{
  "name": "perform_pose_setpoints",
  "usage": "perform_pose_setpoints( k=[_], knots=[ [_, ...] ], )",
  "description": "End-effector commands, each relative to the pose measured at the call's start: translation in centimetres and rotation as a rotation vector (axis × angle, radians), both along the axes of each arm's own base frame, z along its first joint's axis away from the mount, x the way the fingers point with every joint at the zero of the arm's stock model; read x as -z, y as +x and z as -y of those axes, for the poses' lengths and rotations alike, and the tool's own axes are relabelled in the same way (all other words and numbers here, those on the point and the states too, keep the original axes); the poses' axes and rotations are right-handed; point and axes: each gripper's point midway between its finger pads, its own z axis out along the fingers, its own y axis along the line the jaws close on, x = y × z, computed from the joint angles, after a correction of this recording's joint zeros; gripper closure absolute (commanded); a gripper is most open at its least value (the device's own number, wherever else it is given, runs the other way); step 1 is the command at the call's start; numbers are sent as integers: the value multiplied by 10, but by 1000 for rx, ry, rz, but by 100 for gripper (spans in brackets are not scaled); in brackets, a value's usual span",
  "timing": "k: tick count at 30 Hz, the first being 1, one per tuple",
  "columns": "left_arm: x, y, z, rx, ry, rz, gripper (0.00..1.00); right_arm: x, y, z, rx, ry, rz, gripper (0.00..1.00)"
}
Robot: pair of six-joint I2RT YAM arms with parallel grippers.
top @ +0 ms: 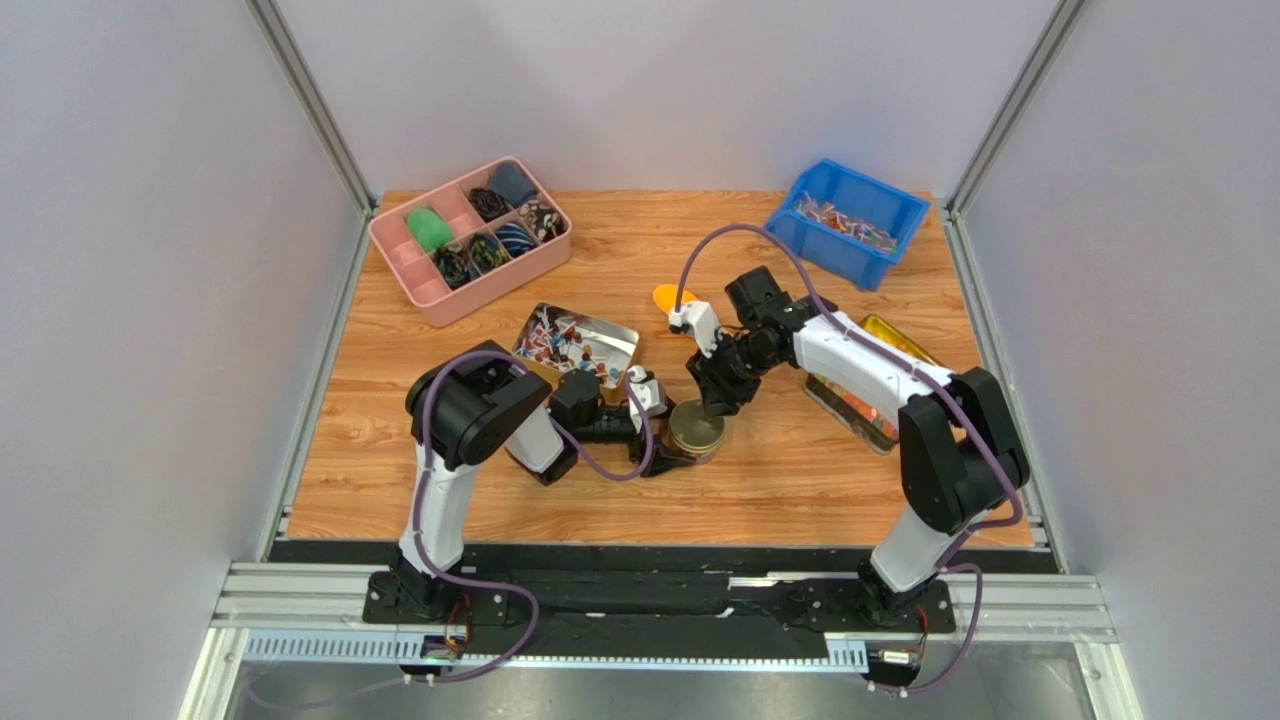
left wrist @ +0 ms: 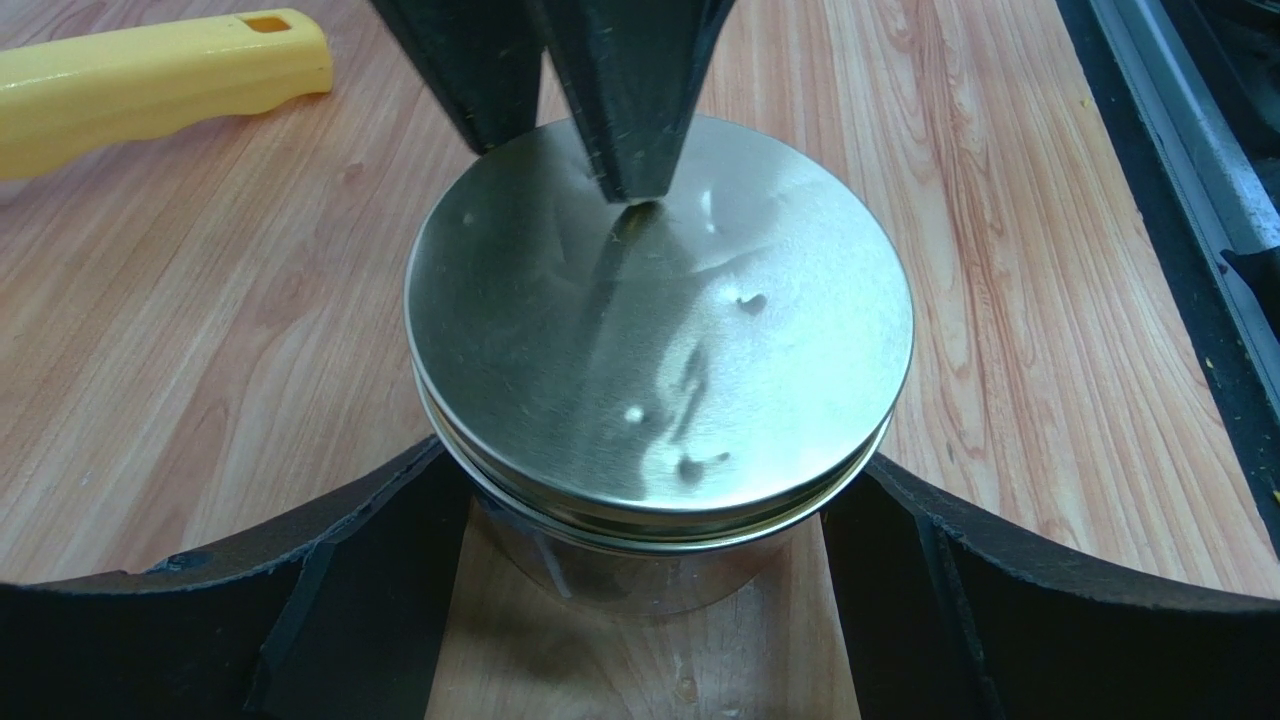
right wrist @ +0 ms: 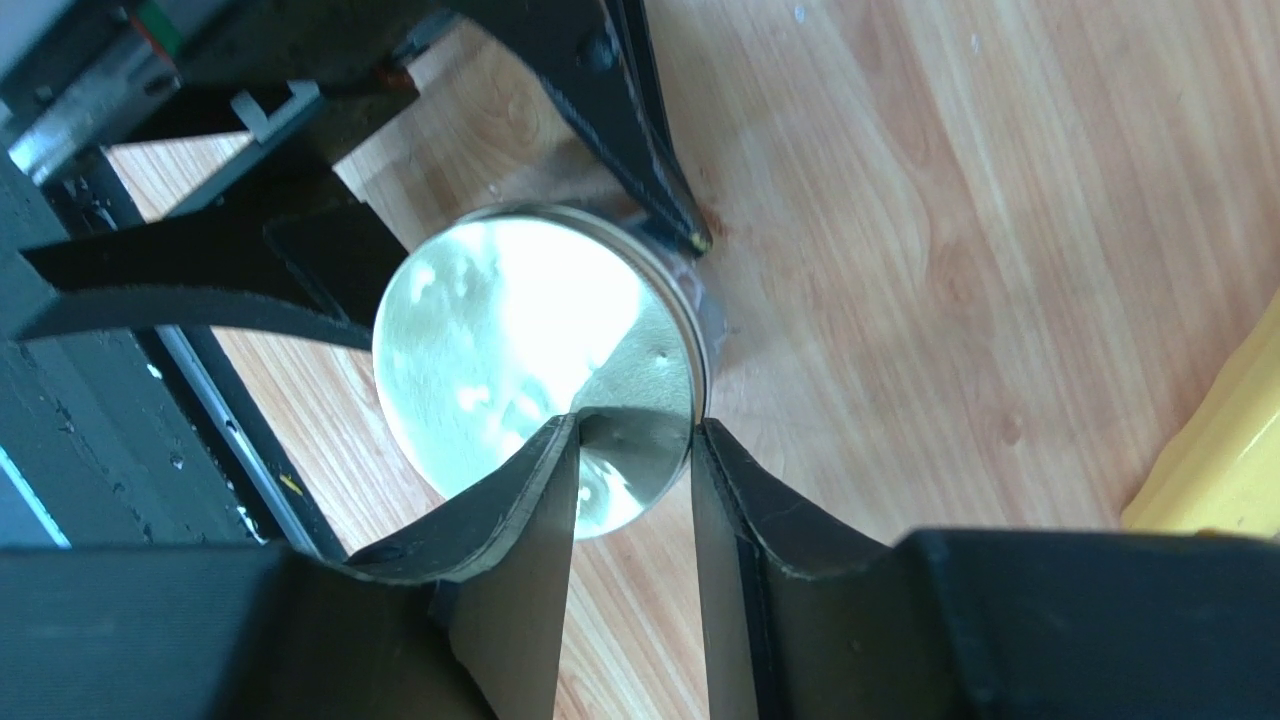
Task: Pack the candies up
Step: Screw the bottle lid onto the packing bottle.
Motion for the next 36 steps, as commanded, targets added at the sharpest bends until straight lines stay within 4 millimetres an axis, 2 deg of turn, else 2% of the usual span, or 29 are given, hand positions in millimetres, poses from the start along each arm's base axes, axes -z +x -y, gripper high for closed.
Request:
perform_pose_setpoints(
  k=[1, 4, 8, 13, 14, 17, 19, 21, 22, 24, 25, 36],
  knots=[
    [-33, 21, 8, -36, -93, 142, 41, -7, -20, 9, -8, 1, -21, 64],
    [-33, 22, 7, -39, -93, 144, 41, -6, -31, 15, -8, -9, -46, 64],
    [-33, 20, 8, -34, -93, 142, 41, -14, -35, 21, 1, -13, -17, 64],
    [-33, 20, 8, -28, -94, 139, 41, -41, -16, 16, 20, 11, 77, 64],
    [-33, 20, 8, -28, -94, 139, 41, -51, -7, 11, 23, 27, 104, 63],
    [-33, 20, 8, -28, -95, 138, 41, -58, 10, -2, 28, 56, 114, 63],
    [-34, 19, 8, -27, -95, 138, 41, -50, 17, -11, 19, 62, 81, 62],
    [-34, 19, 8, -27, -96, 141, 41, -51, 26, -20, 9, 82, 78, 62],
    [-35, 20, 8, -30, -97, 144, 41, -43, 28, -23, 6, 78, 52, 61],
    [-34, 20, 8, -30, -96, 143, 41, -47, 35, -31, -6, 101, 53, 61],
    [-34, 19, 8, -27, -95, 141, 41, -40, 37, -34, -9, 98, 32, 61],
    [-34, 20, 8, -27, -97, 138, 41, -24, 31, -39, -42, 104, -39, 61]
  ],
)
